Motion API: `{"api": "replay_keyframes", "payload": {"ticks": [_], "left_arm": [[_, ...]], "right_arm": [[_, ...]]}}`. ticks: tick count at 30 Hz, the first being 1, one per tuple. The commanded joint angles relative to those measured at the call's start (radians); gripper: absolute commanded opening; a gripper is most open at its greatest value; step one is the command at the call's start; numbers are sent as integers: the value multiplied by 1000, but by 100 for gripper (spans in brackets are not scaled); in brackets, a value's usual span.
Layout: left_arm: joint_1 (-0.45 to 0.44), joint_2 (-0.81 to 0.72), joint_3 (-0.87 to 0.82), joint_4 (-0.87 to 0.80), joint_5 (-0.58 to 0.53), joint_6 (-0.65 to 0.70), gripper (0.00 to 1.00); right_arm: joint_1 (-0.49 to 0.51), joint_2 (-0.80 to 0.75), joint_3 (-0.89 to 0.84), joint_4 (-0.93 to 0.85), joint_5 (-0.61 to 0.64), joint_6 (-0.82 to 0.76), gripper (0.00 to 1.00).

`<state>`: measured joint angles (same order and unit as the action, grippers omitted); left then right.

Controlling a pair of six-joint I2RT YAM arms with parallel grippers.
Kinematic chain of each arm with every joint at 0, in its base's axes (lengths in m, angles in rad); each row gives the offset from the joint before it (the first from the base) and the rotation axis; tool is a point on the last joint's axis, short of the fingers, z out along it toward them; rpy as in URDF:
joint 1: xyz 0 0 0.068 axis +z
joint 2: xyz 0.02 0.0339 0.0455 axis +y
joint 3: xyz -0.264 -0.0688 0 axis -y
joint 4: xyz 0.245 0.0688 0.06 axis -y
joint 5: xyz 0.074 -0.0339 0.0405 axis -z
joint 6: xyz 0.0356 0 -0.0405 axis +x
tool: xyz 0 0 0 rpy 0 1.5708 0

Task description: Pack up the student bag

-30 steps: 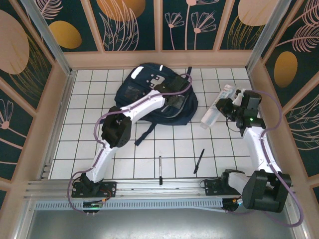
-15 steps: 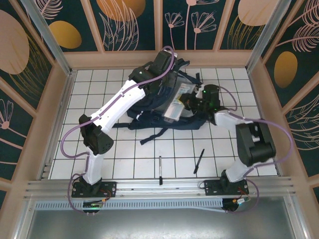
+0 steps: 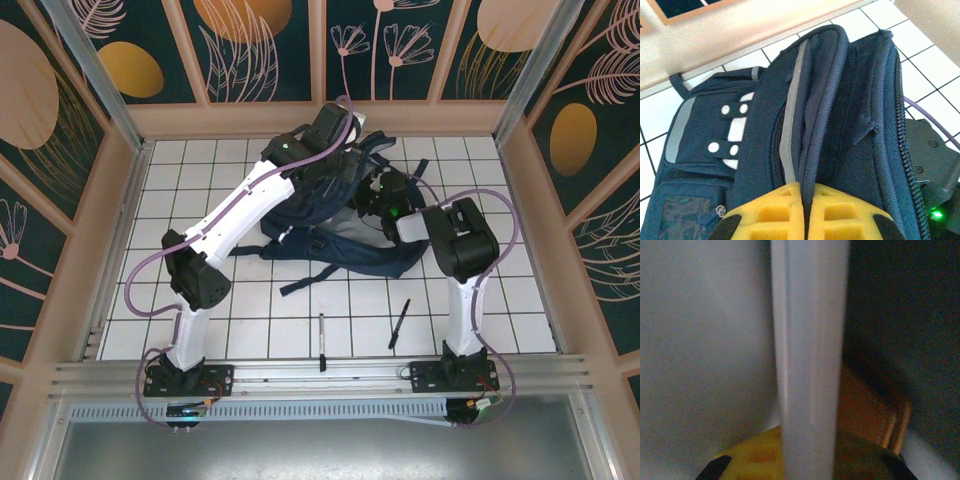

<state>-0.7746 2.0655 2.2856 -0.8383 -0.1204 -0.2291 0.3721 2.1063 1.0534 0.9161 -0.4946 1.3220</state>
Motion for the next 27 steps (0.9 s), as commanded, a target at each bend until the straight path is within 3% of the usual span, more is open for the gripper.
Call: {"api": "replay_keyframes", "payload": {"ticks": [1,6,10,12,17,22,27], "left_arm": [[0,-47,70,104,62,44,0],[0,-54,77,104,71,61,0],[1,-56,68,102,67,61,0],[1,-58,67,100,66,52,0],[0,-68,49,91,10,58,0],[0,-89,17,91,-5,57,0],[0,-110,-34,107,-17,56,0]], "right_arm": [[43,31,53,138,68,79,6],[101,37,120,-135,198,-17,11],[104,35,197,-414,275,-100,30],[104,9,206,-487,299,-129,42],[95,-71,278,-707,315,-225,61],[71,-125,318,-867,239,-294,63],[38,-207,234,-898,188,-337,62]]}}
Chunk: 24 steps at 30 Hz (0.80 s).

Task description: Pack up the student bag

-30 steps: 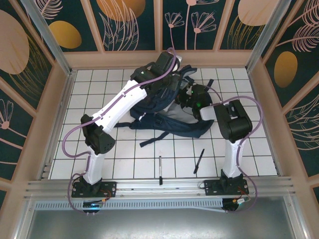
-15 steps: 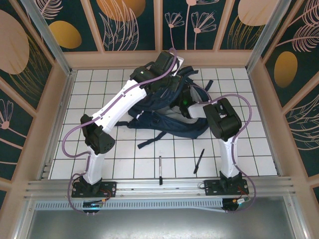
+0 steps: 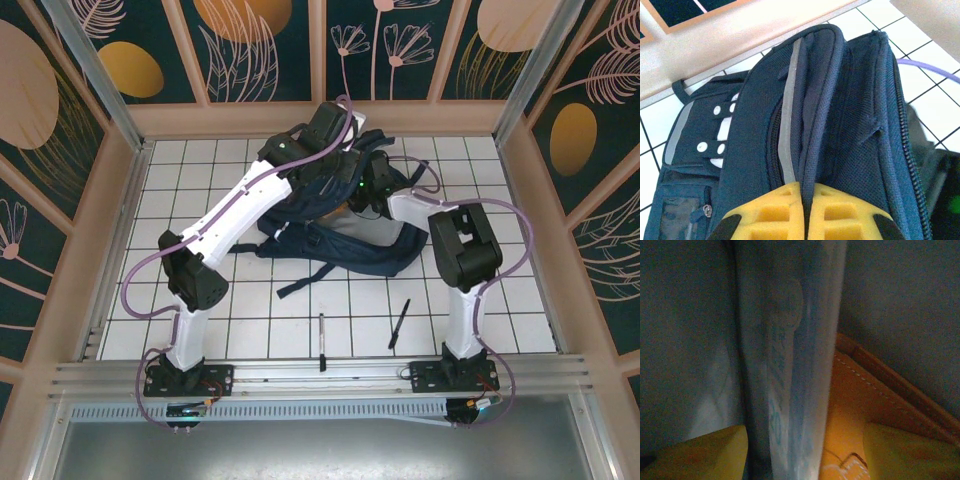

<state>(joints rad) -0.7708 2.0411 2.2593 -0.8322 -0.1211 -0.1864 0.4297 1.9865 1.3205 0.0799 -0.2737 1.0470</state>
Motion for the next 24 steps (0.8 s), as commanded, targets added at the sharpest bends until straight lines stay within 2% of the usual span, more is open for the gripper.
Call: {"api": "replay_keyframes", "payload": {"ticks": [1,5,7,10,12,13,15,16,18,20,22,24], "left_arm": [[-3,-88,-28,108,-12,11,0],[-4,-82,-104,134,37,5,0],[-3,-69,-130,137,49,2,0],[-2,-43,-164,149,122,9,4],[-2,-18,-170,148,224,17,14],[-2,-2,-166,140,282,21,24],[-1,17,-135,96,313,17,30],[5,1,-148,94,313,15,33],[28,-62,-226,132,357,10,51],[73,-137,-323,184,420,-26,63],[148,-205,-445,229,456,-104,67],[215,-254,-573,265,480,-136,67]], "right_arm": [[-27,-116,-64,-63,-41,-75,62],[-50,-280,-198,-104,-24,-170,62],[-65,-378,-278,-151,-3,-206,67],[-127,-548,-431,-178,-28,-213,68],[-184,-653,-518,-203,-46,-221,67],[-214,-704,-550,-227,-47,-238,66],[-260,-791,-577,-299,-33,-290,65],[-279,-829,-577,-344,-21,-329,65],[-289,-879,-555,-431,10,-407,64],[-286,-905,-522,-492,1,-490,64],[-252,-896,-493,-510,-62,-589,63],[-173,-847,-456,-530,-71,-651,63]]}}
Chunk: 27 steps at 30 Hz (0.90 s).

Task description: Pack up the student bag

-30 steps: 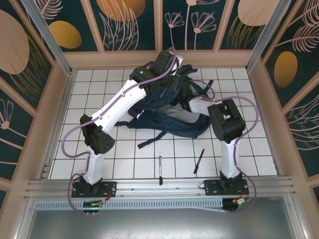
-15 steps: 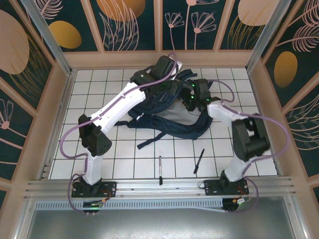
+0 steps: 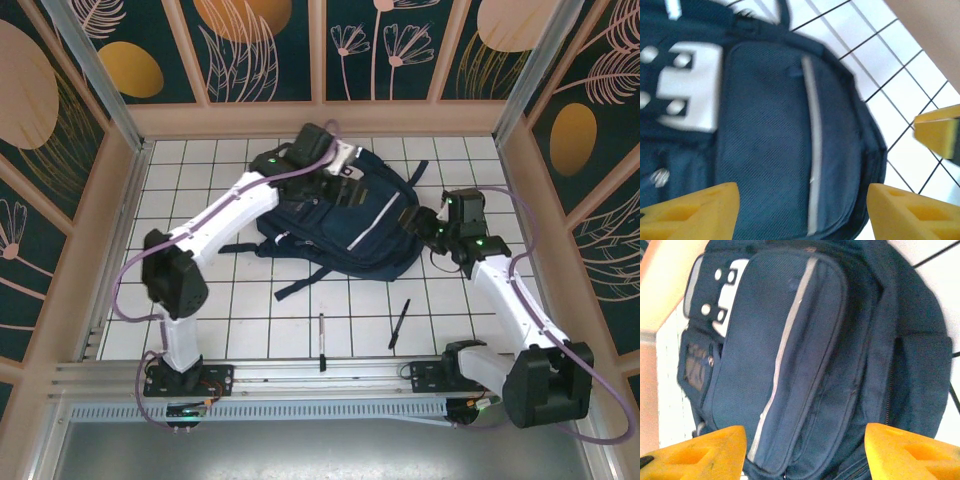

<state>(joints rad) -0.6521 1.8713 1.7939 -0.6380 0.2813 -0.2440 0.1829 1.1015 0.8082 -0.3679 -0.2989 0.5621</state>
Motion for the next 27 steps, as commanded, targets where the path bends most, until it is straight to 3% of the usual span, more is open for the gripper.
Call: {"api": "replay_keyframes", "payload": {"ticks": [1,6,10,13,16,20,23,27], "left_arm": [[125,-104,-171,80,62,-76,67],[193,-107,-378,149,5,-74,67],[196,-36,-418,218,1,13,67],[195,53,-364,161,-79,-45,68],[195,123,-347,88,-103,-153,64],[195,120,-447,86,-157,-214,60],[192,65,-546,87,-69,-237,53],[160,-62,-694,136,-5,-238,51]], "right_arm": [[125,78,78,-87,-48,-187,64],[334,281,151,38,-104,-177,57],[405,423,214,62,141,-198,61],[407,501,236,58,298,-234,61],[404,555,209,111,311,-278,61],[379,626,210,175,294,-346,60],[322,678,258,220,234,-415,58],[257,731,320,287,88,-479,57]]}}
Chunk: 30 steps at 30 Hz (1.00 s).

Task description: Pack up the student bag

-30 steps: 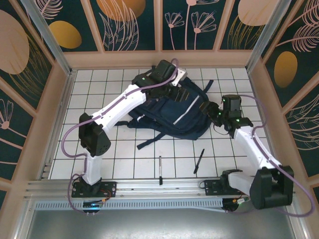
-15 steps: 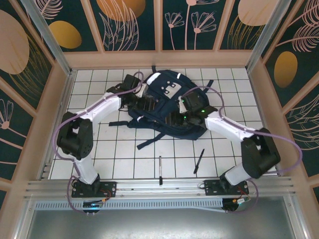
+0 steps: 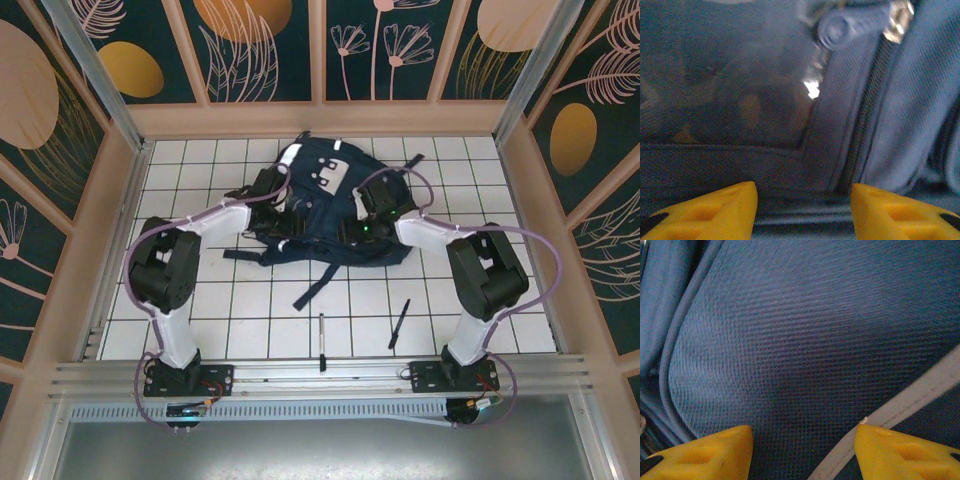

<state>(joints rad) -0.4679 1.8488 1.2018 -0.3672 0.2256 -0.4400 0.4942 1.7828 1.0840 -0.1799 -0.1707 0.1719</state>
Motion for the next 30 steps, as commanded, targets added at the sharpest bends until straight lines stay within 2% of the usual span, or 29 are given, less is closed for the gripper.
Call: {"api": "replay_keyframes", "payload": {"ticks": [1,5,6,8,10,13,18,20,23,28,29,30], "left_arm": [[-36,-62,-121,-141,52,-35,51],[-90,-128,-108,-196,92,51,50],[-109,-162,-83,-220,84,92,51],[-126,-208,-31,-243,31,171,51],[-125,-256,10,-216,-41,287,52],[-125,-302,-11,-109,-86,534,53],[-125,-363,-214,70,25,1050,56],[-126,-387,-312,161,26,1211,59],[-126,-368,-377,324,-73,1267,60],[-125,-224,-318,312,-206,1242,59],[-125,-203,-311,304,-233,1228,57],[-125,-185,-303,291,-254,1217,50]], "right_arm": [[-65,63,57,107,-51,-102,57],[-80,80,109,77,-57,-102,56],[-77,72,123,53,-55,-85,52],[-74,54,160,-23,-55,-28,49],[-63,14,162,-94,-63,39,49],[-27,-64,117,-157,-86,117,50],[44,-150,46,-206,-163,295,52],[47,-160,24,-203,-185,352,53],[64,-152,4,-190,-217,415,54],[74,-147,-7,-176,-214,448,54],[76,-142,-7,-174,-223,453,54],[79,-138,-7,-170,-238,459,53]]}}
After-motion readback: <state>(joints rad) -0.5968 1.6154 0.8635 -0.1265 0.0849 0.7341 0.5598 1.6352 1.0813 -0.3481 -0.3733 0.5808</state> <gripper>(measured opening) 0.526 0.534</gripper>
